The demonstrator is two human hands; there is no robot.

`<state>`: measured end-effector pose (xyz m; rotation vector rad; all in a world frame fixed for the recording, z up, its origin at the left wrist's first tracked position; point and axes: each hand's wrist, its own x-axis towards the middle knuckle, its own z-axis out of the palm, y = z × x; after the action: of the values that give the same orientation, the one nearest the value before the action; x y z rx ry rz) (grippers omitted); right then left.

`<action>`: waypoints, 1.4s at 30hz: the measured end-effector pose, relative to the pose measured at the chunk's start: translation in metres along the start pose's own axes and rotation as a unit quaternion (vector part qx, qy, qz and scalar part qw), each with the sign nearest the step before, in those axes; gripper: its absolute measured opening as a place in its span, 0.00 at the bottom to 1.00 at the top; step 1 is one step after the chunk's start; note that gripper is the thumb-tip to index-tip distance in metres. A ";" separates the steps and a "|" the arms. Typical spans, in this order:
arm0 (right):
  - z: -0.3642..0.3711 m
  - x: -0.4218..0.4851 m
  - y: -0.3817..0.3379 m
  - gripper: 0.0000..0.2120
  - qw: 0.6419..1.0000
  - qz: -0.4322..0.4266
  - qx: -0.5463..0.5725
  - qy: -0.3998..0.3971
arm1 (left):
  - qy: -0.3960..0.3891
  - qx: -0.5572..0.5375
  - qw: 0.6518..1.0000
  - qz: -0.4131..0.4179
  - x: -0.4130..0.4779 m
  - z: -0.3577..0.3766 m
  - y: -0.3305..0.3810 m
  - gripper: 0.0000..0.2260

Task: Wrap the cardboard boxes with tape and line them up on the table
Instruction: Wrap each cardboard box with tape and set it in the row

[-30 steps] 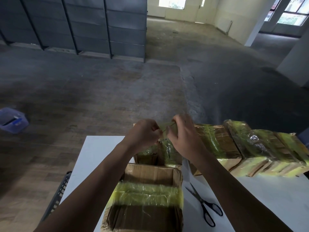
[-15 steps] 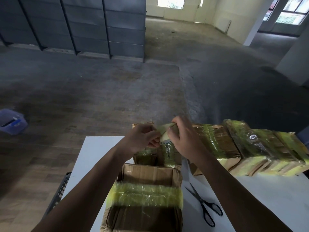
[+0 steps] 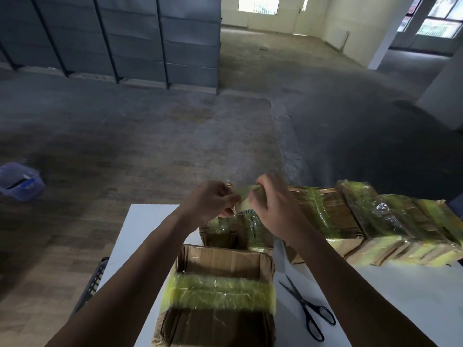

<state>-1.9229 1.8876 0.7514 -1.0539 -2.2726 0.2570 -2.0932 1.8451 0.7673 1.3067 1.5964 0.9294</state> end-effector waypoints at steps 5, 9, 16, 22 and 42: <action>0.001 -0.002 0.001 0.11 1.000 -0.006 -0.014 0.004 | 0.019 0.073 0.997 0.004 0.003 0.003 0.003 0.10; 0.000 -0.002 0.001 0.12 1.000 -0.012 -0.026 0.006 | 0.013 0.076 0.997 0.001 0.005 0.006 0.004 0.11; -0.001 -0.003 0.000 0.11 1.000 -0.006 -0.015 0.015 | 0.064 0.013 0.998 0.021 0.000 0.013 0.003 0.08; 0.000 -0.001 0.003 0.10 1.000 0.005 0.020 0.010 | 0.089 -0.034 0.995 0.032 -0.002 0.018 -0.002 0.09; -0.004 0.000 0.004 0.09 0.998 -0.036 -0.022 0.037 | 0.013 0.012 1.000 0.016 0.008 0.004 -0.001 0.10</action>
<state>-1.9183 1.8899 0.7528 -0.9860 -2.2523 0.1367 -2.0908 1.8533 0.7639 1.3447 1.6152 0.9533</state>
